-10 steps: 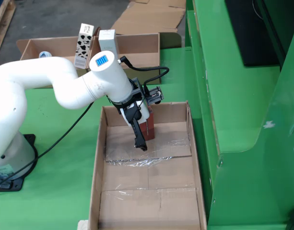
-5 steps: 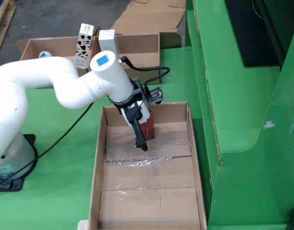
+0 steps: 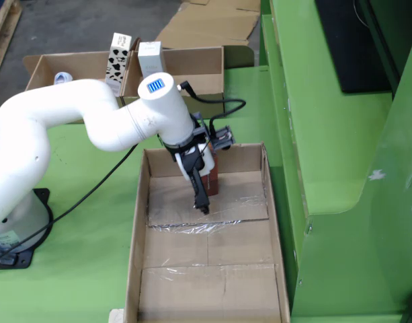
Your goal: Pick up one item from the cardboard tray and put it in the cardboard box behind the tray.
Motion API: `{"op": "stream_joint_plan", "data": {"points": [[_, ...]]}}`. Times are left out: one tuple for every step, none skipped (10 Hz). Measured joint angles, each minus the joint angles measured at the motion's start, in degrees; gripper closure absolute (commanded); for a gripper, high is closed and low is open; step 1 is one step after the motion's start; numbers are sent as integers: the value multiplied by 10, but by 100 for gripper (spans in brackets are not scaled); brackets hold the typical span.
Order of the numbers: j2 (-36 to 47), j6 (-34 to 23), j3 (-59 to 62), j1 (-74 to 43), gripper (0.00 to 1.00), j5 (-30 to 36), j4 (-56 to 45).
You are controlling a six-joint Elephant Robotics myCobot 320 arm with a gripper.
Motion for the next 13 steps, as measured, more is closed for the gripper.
{"op": "stream_joint_plan", "data": {"points": [[-1, 0, 24, 0, 0, -1, 0], [-1, 1, 48, 0, 0, -1, 0], [-1, 1, 63, 0, 0, -1, 0], [-1, 2, 63, 0, 0, -1, 0], [-1, 2, 63, 0, 0, -1, 0], [-1, 2, 63, 0, 0, -1, 0], [-1, 2, 63, 0, 0, -1, 0], [-1, 2, 63, 0, 0, -1, 0], [-1, 2, 63, 0, 0, -1, 0], [-1, 2, 63, 0, 0, -1, 0], [-1, 2, 63, 0, 0, -1, 0], [-1, 2, 63, 0, 0, -1, 0], [-1, 2, 63, 0, 0, -1, 0]]}}
